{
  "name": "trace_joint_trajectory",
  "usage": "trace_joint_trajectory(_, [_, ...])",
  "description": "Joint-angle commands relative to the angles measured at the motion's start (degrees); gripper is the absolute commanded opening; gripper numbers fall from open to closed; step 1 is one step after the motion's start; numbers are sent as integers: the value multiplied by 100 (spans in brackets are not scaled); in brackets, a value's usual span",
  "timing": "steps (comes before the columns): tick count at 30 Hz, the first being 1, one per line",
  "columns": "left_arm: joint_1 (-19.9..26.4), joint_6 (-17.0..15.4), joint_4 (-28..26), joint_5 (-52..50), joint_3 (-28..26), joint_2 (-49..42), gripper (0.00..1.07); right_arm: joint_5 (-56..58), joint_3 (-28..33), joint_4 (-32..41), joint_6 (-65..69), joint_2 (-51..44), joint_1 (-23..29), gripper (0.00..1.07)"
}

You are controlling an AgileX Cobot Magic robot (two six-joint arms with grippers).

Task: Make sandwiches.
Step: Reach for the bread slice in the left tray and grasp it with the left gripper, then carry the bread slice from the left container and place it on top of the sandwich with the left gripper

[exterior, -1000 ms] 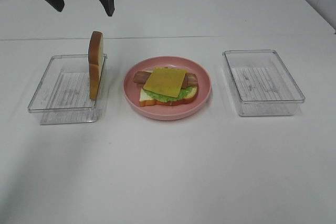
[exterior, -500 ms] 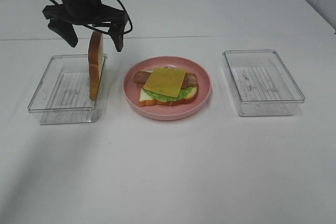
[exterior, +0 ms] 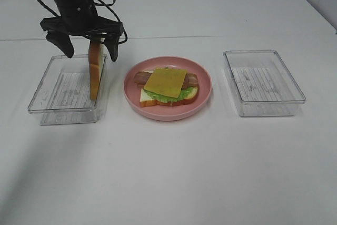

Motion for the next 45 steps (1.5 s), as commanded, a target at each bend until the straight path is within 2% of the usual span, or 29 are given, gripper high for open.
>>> trace_joint_trajectory(1, [40,-57,-17,561,52,34,89,-63,17,17,-46,-189,-29,93])
trace_joint_trajectory(6, [52,-57,-11,561,52,143,83,-63,17,17,-46,-189,-29,93])
trace_joint_trajectory(8, [52,-86,-6,561,52,149,72,-63,17,17,-46,-189,-29,93])
trace_joint_trajectory(9, [52,-86,-6,561,52,149,72,-63,17,17,-46,-189,-29,93])
trace_joint_trajectory(10, [52,-97,34,561,52,149,59,-63,17,17,-46,-189,-29,93])
trace_joint_trajectory(11, [52,-97,52,561,52,149,53,-63,17,17,-46,-189,-29,93])
trace_joint_trajectory(12, [52,-97,52,561,52,149,53,-63,17,17,-46,-189,-29,93])
trace_joint_trajectory(13, [52,-97,109,561,52,149,37,-63,17,17,-46,-189,-29,93])
trace_joint_trajectory(14, [52,-97,109,561,52,149,37,-63,17,17,-46,-189,-29,93])
trace_joint_trajectory(15, [52,-86,120,561,52,149,20,-63,17,17,-46,-189,-29,93])
trace_joint_trajectory(16, [52,-74,120,561,52,149,13,-63,17,17,-46,-189,-29,93])
trace_joint_trajectory(17, [52,-74,120,561,52,149,13,-63,17,17,-46,-189,-29,93])
trace_joint_trajectory(18, [52,-29,120,561,52,149,0,-63,17,17,-46,-189,-29,93])
trace_joint_trajectory(27, [52,46,97,561,52,74,0,-63,17,17,-46,-189,-29,93])
trace_joint_trajectory(32, [0,-52,-6,561,52,-413,0,-63,17,17,-46,-189,-29,93])
trace_joint_trajectory(34, [0,-57,-384,561,52,-940,0,-63,17,17,-46,-189,-29,93])
trace_joint_trajectory(36, [0,-52,-470,561,52,-1060,0,-63,17,17,-46,-189,-29,93])
trace_joint_trajectory(37, [0,63,-808,561,52,-1272,0,-63,17,17,-46,-189,-29,93])
trace_joint_trajectory(40, [0,172,-980,556,52,-1335,0,-63,17,17,-46,-189,-29,93])
trace_joint_trajectory(42, [0,779,-2137,539,52,-1375,0,-63,17,17,-46,-189,-29,93])
trace_joint_trajectory(45, [0,900,-2343,539,52,-1312,0,-63,17,17,-46,-189,-29,93])
